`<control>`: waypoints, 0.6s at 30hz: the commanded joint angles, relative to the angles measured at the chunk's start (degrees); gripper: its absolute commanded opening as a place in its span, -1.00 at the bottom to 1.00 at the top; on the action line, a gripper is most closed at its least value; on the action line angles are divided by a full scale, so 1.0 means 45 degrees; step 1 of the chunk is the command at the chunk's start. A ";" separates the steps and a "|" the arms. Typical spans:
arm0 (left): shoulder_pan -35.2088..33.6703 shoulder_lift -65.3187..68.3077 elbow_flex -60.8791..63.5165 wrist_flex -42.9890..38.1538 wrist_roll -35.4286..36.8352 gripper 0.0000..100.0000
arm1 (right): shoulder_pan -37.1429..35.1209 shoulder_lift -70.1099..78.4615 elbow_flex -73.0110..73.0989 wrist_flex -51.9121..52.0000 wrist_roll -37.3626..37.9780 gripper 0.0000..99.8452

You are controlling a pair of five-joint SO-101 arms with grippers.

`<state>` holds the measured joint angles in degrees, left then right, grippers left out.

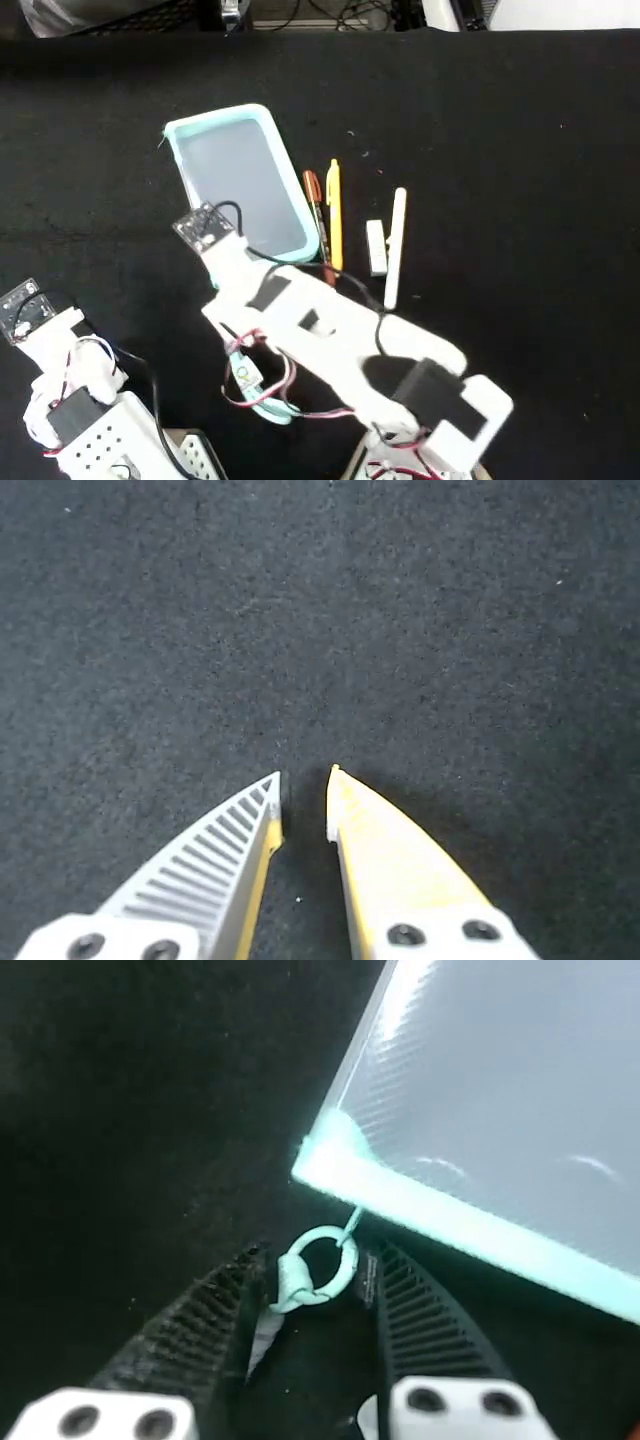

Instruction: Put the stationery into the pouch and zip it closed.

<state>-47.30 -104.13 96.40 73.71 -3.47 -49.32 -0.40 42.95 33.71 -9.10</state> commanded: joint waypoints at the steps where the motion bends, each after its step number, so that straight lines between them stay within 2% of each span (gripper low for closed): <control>1: -0.0107 -0.0059 0.0205 -0.0254 0.0098 -0.81 | 0.0020 0.0283 -0.1182 0.0723 -0.0098 -0.71; 11: -0.0107 -0.0059 0.0205 -0.0254 0.0078 -0.81 | 0.0020 0.0283 -0.1221 0.1211 -0.0078 -0.71; 13: -0.0107 -0.0059 0.0205 -0.0254 0.0078 -0.81 | 0.0020 0.0283 -0.1221 0.1211 -0.0078 -0.80; 15: -0.0107 -0.0059 0.0205 -0.0254 0.0078 -0.81 | 0.0020 0.0283 -0.1241 0.1211 -0.0078 -0.99; 18: -0.0107 -0.0059 0.0205 -0.0254 0.0078 -0.81 | 0.0215 0.0283 -0.1241 0.1485 -0.0039 -0.98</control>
<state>-47.30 -104.13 96.40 73.71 -3.47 -49.23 0.84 40.22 38.99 -9.10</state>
